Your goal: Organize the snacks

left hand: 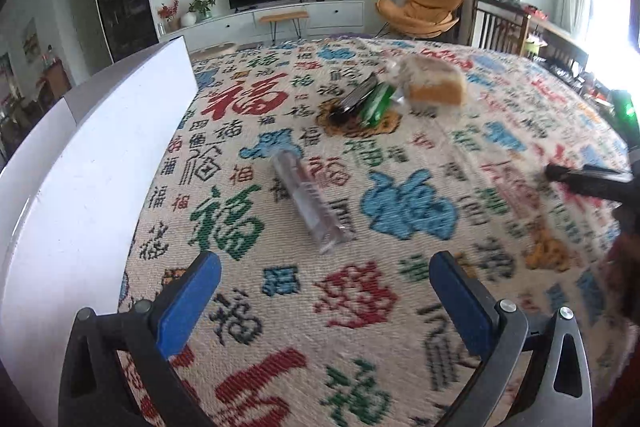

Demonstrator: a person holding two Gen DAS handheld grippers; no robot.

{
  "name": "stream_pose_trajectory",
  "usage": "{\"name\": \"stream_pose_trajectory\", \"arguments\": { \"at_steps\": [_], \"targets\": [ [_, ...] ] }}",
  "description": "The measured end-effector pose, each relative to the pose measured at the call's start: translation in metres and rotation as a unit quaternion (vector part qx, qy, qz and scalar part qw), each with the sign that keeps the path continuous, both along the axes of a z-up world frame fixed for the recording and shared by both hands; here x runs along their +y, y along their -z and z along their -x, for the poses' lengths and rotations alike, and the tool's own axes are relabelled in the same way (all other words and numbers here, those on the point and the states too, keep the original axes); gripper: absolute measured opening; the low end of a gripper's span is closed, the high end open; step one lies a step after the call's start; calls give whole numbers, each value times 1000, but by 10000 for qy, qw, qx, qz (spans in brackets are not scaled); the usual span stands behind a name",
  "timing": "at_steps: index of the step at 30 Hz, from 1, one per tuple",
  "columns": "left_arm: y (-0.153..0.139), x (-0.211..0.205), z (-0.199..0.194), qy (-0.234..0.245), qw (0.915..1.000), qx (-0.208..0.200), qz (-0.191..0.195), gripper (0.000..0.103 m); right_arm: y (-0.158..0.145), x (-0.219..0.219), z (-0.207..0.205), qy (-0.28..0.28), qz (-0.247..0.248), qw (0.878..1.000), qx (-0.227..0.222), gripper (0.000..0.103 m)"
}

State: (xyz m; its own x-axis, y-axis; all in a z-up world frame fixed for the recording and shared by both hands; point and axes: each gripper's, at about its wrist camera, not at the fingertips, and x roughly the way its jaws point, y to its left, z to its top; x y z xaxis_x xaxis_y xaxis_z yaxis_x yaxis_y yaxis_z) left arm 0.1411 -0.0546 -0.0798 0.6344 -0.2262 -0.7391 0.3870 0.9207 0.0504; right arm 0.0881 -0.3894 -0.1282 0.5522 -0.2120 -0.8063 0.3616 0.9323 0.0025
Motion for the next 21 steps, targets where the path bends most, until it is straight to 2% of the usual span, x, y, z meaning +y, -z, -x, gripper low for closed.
{"name": "stream_pose_trajectory", "arguments": {
  "at_steps": [5, 10, 15, 19, 21],
  "targets": [
    [11, 6, -2, -44, 10000, 11, 69, 103, 0, 0, 0, 0, 1, 10000, 1, 96],
    [17, -1, -5, 49, 9999, 98, -94, 103, 0, 0, 0, -1, -5, 10000, -1, 96],
    [16, 7, -13, 80, 9987, 422, 292, 103, 0, 0, 0, -1, -2, 10000, -1, 96],
    [12, 17, -44, -328, 9908, 975, 882, 103, 0, 0, 0, -1, -7, 10000, -2, 96],
    [12, 12, -65, -633, 9893, 1055, 781, 103, 0, 0, 0, -1, -6, 10000, -2, 96]
  ]
}}
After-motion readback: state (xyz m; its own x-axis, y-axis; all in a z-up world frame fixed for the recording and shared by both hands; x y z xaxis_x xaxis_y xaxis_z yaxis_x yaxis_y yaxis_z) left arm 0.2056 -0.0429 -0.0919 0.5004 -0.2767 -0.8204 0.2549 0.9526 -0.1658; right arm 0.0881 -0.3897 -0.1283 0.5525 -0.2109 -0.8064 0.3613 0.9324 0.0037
